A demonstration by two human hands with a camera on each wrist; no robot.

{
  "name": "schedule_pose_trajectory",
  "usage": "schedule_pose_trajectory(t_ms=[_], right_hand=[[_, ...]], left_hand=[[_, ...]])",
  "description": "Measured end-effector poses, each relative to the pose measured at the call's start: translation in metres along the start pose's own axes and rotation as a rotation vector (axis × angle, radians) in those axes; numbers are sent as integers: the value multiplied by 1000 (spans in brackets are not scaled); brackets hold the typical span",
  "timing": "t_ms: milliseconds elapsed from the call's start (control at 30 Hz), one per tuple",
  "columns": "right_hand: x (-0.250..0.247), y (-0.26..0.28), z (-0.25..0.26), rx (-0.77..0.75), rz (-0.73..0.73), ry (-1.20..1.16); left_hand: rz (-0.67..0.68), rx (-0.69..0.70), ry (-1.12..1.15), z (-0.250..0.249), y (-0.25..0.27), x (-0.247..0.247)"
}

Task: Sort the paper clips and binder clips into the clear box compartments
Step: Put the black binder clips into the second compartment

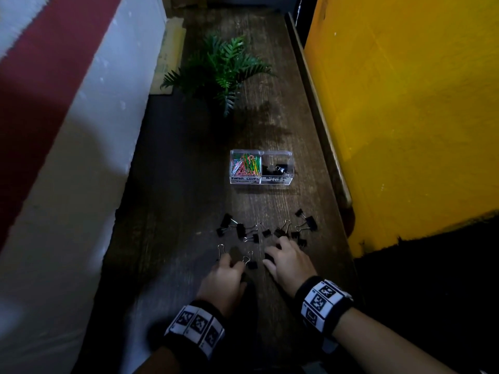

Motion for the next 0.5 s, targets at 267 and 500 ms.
schedule_pose_trajectory(t_ms=[267, 500], right_hand=[[-9, 5, 10, -40, -13, -51], [-62, -23, -8, -330, -35, 57]], left_hand=[[25, -6, -20, 3, -3, 5], [96, 106, -19, 8, 0, 11]])
Point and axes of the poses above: each hand's wrist, its own y-axis away from the middle knuckle, its own x-axis out of the palm, z = x × y, the point moved 7 cm from there along -y, towards the middle knuckle, and after that the axes turned 3 degrees about -z, right-handed, at the moved point
